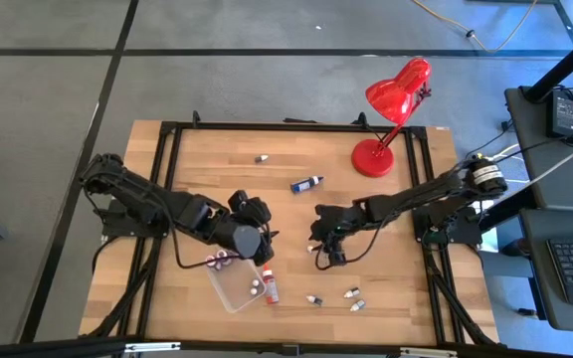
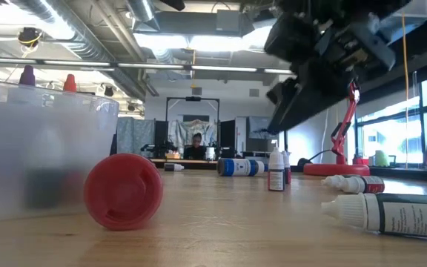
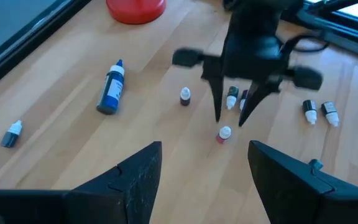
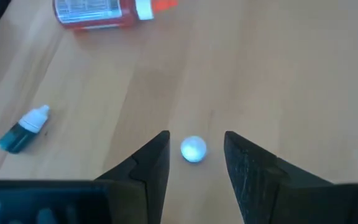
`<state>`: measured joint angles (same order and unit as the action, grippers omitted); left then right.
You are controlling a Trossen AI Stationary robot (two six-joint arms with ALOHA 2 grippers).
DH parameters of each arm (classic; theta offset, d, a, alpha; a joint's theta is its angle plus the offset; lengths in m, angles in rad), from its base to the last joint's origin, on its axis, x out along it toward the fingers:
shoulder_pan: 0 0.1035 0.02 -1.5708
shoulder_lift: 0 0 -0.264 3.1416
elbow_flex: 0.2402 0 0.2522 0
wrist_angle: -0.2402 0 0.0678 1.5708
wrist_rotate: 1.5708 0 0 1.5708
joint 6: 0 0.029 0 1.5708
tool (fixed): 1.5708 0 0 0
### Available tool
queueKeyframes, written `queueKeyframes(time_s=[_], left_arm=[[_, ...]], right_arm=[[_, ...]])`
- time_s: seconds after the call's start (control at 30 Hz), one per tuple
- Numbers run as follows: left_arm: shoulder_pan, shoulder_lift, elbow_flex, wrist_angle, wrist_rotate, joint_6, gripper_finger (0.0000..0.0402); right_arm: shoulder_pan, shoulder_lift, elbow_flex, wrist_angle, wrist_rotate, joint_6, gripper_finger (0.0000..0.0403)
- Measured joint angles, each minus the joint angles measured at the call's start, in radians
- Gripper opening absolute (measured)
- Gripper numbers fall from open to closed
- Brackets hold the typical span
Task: Pick & Place food coloring
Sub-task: Put the pink food coloring bottle into the transparent bin
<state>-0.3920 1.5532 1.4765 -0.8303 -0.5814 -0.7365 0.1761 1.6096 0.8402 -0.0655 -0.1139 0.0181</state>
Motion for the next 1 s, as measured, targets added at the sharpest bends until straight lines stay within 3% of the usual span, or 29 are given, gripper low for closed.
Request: queueKeyframes(time_s=[0.2, 0.4, 1.0], left_arm=[[-0.019, 0.0, 0.0, 0.0, -0.003, -0.048, 0.0233], [-0.041, 0.0, 0.0, 0.0, -0.006, -0.066, 0.0233], [-0.066, 0.001, 0.0, 0.004, -0.039, -0.132, 0.023]], right_arm=[[0.017, 0.073, 0.001, 0.021, -0.034, -0.011, 0.0155], [0.04, 0.112, 0.001, 0.054, 0.068, -0.027, 0.0145], [0.043, 0.129, 0.001, 0.124, 0.026, -0.049, 0.0115]])
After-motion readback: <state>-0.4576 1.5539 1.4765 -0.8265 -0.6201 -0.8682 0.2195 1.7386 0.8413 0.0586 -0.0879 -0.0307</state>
